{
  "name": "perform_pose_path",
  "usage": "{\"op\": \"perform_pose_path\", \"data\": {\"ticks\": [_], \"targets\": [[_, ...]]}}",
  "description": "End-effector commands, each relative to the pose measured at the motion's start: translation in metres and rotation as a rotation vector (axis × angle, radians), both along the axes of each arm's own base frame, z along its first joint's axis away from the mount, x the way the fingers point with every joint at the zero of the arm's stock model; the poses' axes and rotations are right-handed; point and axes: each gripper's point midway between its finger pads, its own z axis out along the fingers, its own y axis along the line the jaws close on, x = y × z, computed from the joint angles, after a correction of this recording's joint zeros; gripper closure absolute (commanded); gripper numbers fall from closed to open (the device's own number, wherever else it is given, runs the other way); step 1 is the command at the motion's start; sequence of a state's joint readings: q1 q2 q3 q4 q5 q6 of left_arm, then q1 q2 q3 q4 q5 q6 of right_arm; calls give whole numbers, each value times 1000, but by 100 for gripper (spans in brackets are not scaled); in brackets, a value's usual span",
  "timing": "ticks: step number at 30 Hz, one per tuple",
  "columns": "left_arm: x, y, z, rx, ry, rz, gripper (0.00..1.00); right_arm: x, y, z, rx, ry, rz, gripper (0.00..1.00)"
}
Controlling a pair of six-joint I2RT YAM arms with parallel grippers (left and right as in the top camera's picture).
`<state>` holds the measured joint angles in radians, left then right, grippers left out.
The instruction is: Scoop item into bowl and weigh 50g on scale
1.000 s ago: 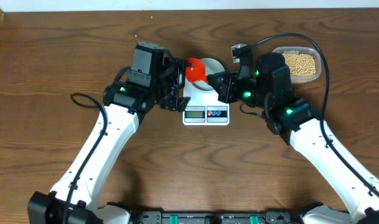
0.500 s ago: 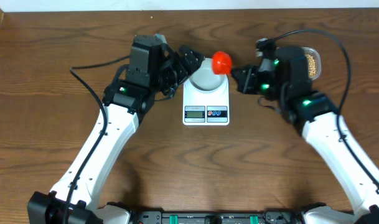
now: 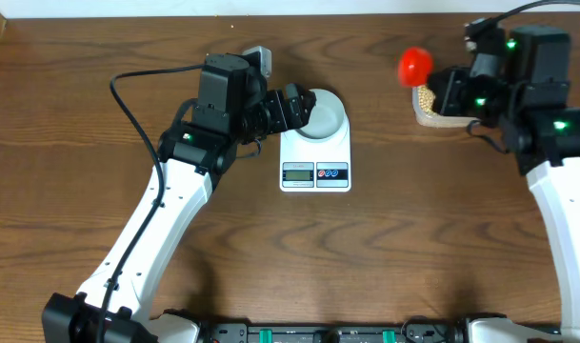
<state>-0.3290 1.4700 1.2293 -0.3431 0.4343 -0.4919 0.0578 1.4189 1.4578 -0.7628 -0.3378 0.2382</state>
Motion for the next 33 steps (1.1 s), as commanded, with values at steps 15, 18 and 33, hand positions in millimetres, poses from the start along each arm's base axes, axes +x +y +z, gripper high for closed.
{"op": "perform_pose_path", "data": {"ticks": [15, 18, 33], "targets": [[-8, -15, -33, -13, 109, -106, 11, 12, -69, -45, -152, 115, -97, 99], [-11, -19, -42, 24, 96, -153, 24, 13, -68, -48, -146, 124, -91, 99], [-73, -42, -104, 379, 186, -236, 87, 13, -68, -49, -143, 127, -94, 99]]}}
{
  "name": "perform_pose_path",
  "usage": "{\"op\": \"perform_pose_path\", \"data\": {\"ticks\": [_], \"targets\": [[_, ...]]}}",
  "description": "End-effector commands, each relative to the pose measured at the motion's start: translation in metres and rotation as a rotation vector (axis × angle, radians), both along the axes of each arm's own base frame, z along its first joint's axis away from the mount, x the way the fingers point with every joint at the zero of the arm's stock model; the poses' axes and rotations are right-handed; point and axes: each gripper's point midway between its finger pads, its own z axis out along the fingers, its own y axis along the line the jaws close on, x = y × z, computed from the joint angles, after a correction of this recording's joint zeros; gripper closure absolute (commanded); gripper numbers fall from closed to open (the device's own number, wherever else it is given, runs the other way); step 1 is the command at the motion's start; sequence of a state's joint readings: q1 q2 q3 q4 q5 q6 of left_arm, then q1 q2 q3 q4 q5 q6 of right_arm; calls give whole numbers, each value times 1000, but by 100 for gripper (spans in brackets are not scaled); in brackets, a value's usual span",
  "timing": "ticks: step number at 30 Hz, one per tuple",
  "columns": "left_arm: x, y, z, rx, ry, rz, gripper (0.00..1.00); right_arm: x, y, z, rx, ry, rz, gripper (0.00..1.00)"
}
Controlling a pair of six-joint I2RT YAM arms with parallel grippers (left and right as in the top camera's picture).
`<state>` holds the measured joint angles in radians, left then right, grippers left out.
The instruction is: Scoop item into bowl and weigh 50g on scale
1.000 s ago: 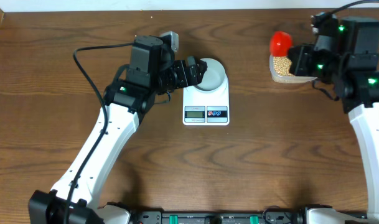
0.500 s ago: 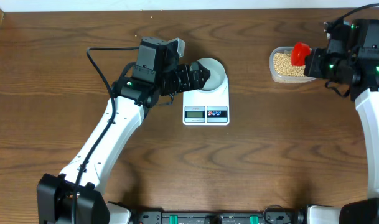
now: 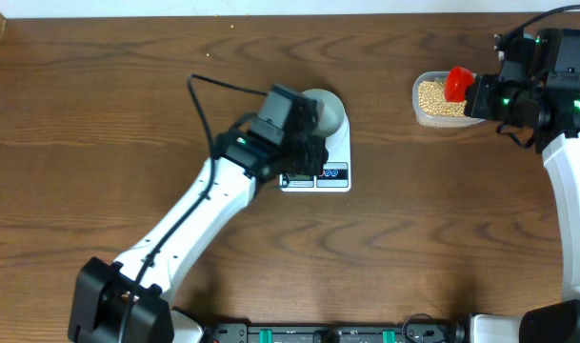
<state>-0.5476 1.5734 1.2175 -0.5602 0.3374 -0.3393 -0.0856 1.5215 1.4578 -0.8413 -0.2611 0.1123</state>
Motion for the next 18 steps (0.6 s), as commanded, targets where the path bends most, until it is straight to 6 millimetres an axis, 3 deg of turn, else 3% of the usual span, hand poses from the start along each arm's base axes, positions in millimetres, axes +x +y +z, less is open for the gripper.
{"op": "perform_pose_path", "data": {"ticks": [1, 7, 12, 18], "targets": [[-5, 8, -23, 123, -17, 10, 91, 2, 2, 6, -6, -17, 16, 99], [0, 1, -44, 190, -38, 8, 93, 1, 2, 5, -6, -11, 16, 99], [2, -10, -73, 216, -7, -14, 93, 1, 2, 5, -6, -10, 16, 99], [11, -1, -87, 276, -21, 14, 93, 1, 4, 6, 4, -11, 23, 99]]}}
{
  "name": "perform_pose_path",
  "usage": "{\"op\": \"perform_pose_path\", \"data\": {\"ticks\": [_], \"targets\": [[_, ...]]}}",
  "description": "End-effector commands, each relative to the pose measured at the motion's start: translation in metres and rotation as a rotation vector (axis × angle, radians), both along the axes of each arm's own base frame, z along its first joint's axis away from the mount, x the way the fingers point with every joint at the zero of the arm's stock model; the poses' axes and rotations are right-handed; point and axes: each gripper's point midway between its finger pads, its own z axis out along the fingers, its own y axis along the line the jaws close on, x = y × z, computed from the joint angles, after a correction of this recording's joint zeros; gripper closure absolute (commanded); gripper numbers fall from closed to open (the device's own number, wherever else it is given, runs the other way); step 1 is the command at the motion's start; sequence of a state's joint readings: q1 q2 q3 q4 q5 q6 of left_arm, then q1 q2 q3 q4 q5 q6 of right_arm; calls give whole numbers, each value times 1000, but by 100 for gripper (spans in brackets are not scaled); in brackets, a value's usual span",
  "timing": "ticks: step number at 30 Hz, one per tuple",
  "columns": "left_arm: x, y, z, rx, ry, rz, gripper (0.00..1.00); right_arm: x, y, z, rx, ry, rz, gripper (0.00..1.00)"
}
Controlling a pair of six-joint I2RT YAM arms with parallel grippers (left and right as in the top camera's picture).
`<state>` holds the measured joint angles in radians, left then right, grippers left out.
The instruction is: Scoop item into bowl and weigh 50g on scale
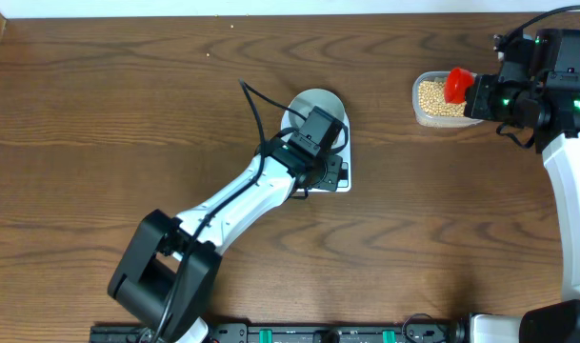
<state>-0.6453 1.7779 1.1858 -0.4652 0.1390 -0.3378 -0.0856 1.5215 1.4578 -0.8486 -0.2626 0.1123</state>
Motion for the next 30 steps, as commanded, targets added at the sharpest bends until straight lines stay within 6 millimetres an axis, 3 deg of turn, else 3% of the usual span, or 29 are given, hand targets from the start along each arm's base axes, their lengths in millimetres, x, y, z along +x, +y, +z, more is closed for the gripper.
{"op": "perform_pose_path", "data": {"ticks": [1, 30], "targets": [[9, 12, -2, 68, -51, 21, 93, 2, 4, 7, 1, -18, 22, 99], [2, 15, -14, 103, -30, 1, 92, -2, 5, 4, 10, 2, 33, 99]]}}
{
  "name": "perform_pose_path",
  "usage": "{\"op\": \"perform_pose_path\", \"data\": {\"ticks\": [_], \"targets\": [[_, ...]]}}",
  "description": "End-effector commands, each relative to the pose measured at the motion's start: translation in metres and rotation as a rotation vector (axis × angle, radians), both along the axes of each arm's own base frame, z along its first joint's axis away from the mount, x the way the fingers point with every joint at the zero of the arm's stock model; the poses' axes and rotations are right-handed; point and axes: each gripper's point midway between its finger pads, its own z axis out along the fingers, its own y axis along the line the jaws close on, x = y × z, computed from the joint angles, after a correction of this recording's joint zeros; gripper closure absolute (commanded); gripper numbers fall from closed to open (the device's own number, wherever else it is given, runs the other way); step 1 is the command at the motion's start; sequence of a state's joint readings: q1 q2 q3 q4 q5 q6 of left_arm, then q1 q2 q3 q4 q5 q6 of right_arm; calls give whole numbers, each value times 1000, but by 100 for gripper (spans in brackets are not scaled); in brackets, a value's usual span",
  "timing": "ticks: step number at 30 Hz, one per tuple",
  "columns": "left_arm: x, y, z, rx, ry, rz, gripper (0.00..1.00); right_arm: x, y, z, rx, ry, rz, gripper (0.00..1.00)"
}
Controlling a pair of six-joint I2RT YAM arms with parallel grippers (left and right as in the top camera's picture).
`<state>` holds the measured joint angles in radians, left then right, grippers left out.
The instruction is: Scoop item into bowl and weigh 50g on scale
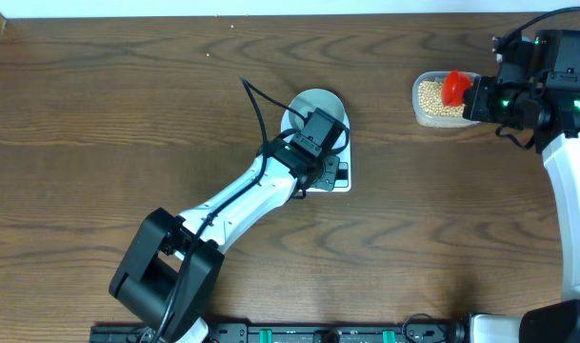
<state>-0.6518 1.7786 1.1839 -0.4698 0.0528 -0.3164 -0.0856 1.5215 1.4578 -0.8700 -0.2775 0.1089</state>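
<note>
A white scale [345, 143] stands mid-table with a pale grey bowl [309, 103] on its far end. My left arm lies across the scale and hides its display. The left gripper [328, 170] points down at the scale's front panel, its fingers hidden under the wrist. At the far right a clear tub of yellowish grains [430, 99] sits on the table. My right gripper [470, 93] is shut on a red scoop [452, 86], whose head hangs over the tub's right side.
The wooden table's far edge [270, 16] runs close behind the bowl and tub. The left arm's black cable [256, 100] loops up left of the bowl. Both arm bases sit along the near edge.
The red scoop has shifted very slightly left over the tub. The left arm stays over the scale's front panel with almost no change.
At first my left gripper was at the bowl's left rim on the scale, and the right held the scoop raised left of a tilted tub. Then the left arm lay over the display and the scoop was in the level tub. Both have stayed there since.
</note>
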Motion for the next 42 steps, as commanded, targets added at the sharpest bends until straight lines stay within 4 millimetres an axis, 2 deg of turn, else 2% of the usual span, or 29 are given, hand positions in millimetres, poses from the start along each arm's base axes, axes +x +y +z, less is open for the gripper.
{"op": "perform_pose_path", "data": {"ticks": [1, 11, 18, 36, 42], "targets": [[-4, 4, -14, 32, 21, -7, 92, 2, 2, 6, -1, -16, 22, 99], [8, -4, -24, 12, -10, -5, 93, -5, 3, 1, 4, 18, 19, 99], [7, -3, -36, 29, 11, -6, 93, -11, 3, -3, -2, 46, 31, 99], [8, -4, -36, 35, 3, -29, 93, -12, 3, -4, -8, 48, 40, 99], [5, -2, -51, 57, 33, -29, 92, -13, 4, -4, -10, 54, 43, 99]]}}
